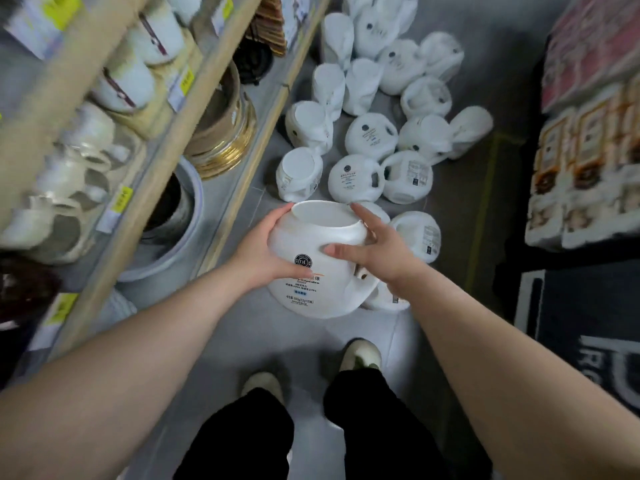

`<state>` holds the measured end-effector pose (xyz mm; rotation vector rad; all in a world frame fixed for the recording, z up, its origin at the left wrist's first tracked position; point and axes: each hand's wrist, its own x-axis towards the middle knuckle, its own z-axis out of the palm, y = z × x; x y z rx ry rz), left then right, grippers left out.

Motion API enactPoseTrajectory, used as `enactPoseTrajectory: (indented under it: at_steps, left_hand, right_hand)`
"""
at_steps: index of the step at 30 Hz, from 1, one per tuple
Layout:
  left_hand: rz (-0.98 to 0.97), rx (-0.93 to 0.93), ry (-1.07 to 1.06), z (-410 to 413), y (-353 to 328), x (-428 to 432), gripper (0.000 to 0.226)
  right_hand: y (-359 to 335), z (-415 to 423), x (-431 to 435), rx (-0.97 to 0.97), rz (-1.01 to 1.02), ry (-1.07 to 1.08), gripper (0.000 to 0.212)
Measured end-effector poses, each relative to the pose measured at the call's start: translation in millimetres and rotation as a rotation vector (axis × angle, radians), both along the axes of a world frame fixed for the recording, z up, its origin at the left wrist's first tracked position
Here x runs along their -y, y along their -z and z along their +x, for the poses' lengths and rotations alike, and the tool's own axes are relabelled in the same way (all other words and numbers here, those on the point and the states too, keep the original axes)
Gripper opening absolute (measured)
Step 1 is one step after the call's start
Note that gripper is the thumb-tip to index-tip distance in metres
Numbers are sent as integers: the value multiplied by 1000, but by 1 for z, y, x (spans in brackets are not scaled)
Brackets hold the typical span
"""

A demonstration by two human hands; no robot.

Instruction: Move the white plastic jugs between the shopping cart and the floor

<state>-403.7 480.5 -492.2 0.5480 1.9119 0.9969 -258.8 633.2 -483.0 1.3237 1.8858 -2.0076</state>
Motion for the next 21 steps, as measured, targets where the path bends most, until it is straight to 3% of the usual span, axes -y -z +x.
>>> enactPoseTrajectory:
  at_steps: [4, 8, 13, 17, 21]
  left_hand:
    - [38, -8, -25, -8, -118, 37, 104]
    - [74, -22, -46, -7, -199, 78, 110]
    - [86, -90, -138, 6, -252, 127, 115]
    - [79, -186, -279, 21, -278, 152, 111]
    - [73, -286, -494, 46, -292, 173, 112]
  right_hand:
    - [-120, -2, 25, -76, 63, -74, 103]
    - [-196, -3, 54, -162, 85, -171, 107]
    - [-233, -15, 86, -156, 186, -327, 122]
    - [-247, -33, 95, -204, 186, -492, 95]
    - [-266, -57, 98, -272, 199, -761, 102]
